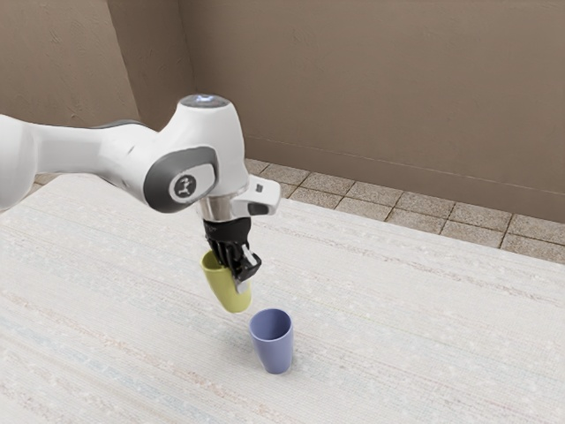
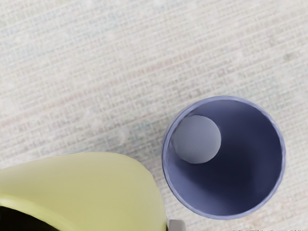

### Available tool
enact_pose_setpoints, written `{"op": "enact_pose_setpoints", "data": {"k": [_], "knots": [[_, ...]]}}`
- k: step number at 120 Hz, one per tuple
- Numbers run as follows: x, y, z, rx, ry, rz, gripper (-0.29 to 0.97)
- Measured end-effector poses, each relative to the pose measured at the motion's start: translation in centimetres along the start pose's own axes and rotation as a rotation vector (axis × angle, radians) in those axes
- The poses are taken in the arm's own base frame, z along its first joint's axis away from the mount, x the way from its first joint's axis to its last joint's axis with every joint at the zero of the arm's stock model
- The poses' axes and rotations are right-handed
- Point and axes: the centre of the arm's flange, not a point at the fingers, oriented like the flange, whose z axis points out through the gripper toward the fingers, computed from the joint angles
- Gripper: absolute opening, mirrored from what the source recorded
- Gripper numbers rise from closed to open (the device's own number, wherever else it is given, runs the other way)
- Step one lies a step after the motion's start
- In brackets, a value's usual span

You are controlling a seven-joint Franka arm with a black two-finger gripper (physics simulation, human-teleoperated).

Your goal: Place the left cup onto the right cup

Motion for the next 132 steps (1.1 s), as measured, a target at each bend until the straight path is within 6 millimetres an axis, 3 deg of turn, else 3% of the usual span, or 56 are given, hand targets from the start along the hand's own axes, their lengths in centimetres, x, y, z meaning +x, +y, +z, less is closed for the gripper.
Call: {"op": "enact_pose_setpoints", "data": {"k": [21,60,97,132], "knots": [[0.3,1.5,-0.6,0.001,0.009,0.013,-0.11],[0.0,1.6,-1.6,0.002,0.023,-0.009,-0.11],[0.0,6.4,-1.3,0.013,0.015,0.053,-0.11],[0.1,5.4,-0.8,0.018,0.005,0.011,-0.11]]}}
